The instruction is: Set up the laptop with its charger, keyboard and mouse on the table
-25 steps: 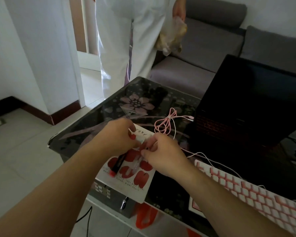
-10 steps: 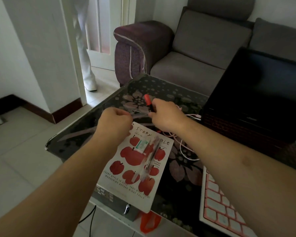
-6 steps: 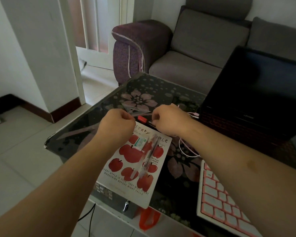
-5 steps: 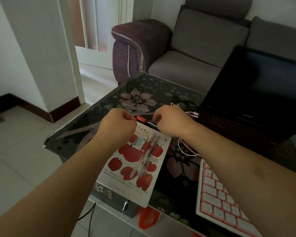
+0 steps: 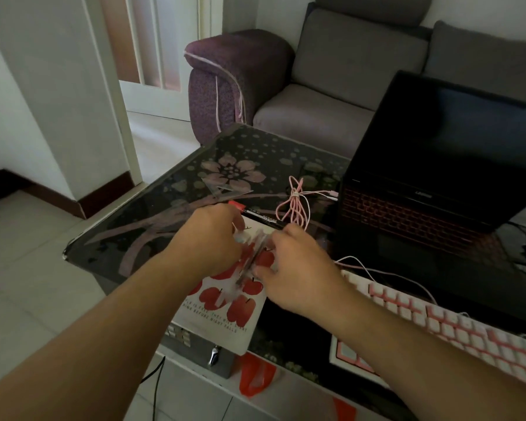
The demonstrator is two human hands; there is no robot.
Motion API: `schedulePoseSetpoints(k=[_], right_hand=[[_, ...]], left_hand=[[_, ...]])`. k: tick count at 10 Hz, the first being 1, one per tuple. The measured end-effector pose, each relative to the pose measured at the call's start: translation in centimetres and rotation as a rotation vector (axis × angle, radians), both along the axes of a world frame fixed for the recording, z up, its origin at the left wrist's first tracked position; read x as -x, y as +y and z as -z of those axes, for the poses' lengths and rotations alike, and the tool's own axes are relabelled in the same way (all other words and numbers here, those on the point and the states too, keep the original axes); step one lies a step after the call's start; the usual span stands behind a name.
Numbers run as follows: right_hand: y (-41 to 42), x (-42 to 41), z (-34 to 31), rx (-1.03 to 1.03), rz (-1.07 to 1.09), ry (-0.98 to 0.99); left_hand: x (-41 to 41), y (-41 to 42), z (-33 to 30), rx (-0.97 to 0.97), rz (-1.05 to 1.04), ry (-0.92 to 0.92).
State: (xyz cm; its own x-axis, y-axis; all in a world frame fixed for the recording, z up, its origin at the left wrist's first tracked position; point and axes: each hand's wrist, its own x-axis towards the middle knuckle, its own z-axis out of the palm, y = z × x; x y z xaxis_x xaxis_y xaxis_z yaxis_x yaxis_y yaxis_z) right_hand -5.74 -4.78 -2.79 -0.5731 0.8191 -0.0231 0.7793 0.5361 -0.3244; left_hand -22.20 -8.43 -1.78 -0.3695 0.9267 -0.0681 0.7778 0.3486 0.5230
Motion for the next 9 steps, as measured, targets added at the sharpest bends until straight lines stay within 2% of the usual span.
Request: schedulePoseSetpoints(k=[1, 2, 4, 6, 8, 9], right_hand=[[-0.6, -0.5, 0.8, 0.014, -0.051, 0.044], [-1.2, -1.1, 0.1, 0.164, -0.098, -0.007], [-3.2, -1.6, 0.4, 0.045, -0.116, -0.075], [-3.5, -1.6, 0.2, 0.067, -0.109, -0.08], [-3.6, -1.9, 0.4, 0.091, -0.049, 0.017], [-3.7, -2.2, 0.6, 0.002, -0.033, 0.081]], left_hand=[[-0.3, 0.1, -0.1, 0.03, -0.02, 0.018], [-0.6, -0.2, -0.5, 0.065, -0.009, 0.033], [-1.4, -0.7, -0.5, 0.076, 0.007, 0.137], [-1.9, -0.7, -0.7, 0.084, -0.027, 0.123], [-1.6, -0.8, -0.8, 0.04, -0.069, 0.087], [-1.8, -0.8, -1.2, -0.037, -0.051, 0.058]])
